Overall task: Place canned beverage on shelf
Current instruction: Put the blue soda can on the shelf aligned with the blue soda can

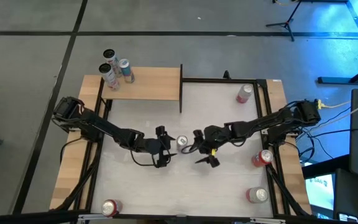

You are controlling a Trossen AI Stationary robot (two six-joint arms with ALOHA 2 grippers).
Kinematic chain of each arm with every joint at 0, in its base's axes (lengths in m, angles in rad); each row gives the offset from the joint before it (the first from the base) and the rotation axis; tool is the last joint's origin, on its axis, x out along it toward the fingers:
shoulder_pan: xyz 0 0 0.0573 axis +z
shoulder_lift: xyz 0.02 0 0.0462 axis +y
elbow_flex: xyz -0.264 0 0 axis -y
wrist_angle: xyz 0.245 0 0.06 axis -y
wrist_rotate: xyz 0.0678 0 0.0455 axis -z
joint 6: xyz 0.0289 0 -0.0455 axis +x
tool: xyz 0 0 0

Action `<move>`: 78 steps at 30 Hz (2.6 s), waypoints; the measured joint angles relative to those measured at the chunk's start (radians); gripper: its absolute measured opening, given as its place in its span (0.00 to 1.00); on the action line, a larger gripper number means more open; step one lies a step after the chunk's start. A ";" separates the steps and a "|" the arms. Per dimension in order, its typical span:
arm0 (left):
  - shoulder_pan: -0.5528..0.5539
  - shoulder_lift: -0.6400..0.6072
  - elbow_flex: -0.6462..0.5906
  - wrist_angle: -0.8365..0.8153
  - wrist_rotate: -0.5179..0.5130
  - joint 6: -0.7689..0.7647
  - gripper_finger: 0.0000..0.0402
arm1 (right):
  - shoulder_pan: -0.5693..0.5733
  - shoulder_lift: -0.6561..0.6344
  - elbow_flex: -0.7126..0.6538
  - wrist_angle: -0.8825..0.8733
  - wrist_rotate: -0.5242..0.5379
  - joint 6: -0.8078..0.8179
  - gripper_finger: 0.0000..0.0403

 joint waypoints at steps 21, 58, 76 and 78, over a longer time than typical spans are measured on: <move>0.016 0.044 0.000 0.040 0.141 0.000 0.78 | 0.000 0.024 0.000 -0.005 0.182 -0.031 0.73; 0.142 -0.013 0.276 -0.201 0.149 -0.078 0.78 | -0.001 -0.105 -0.315 0.131 0.210 0.075 0.73; 0.169 0.167 0.737 -0.803 0.215 -0.158 0.78 | -0.001 -0.105 -0.323 0.126 0.194 0.063 0.73; 0.176 0.191 0.753 -0.843 0.211 -0.158 0.78 | -0.001 -0.104 -0.323 0.126 0.194 0.063 0.73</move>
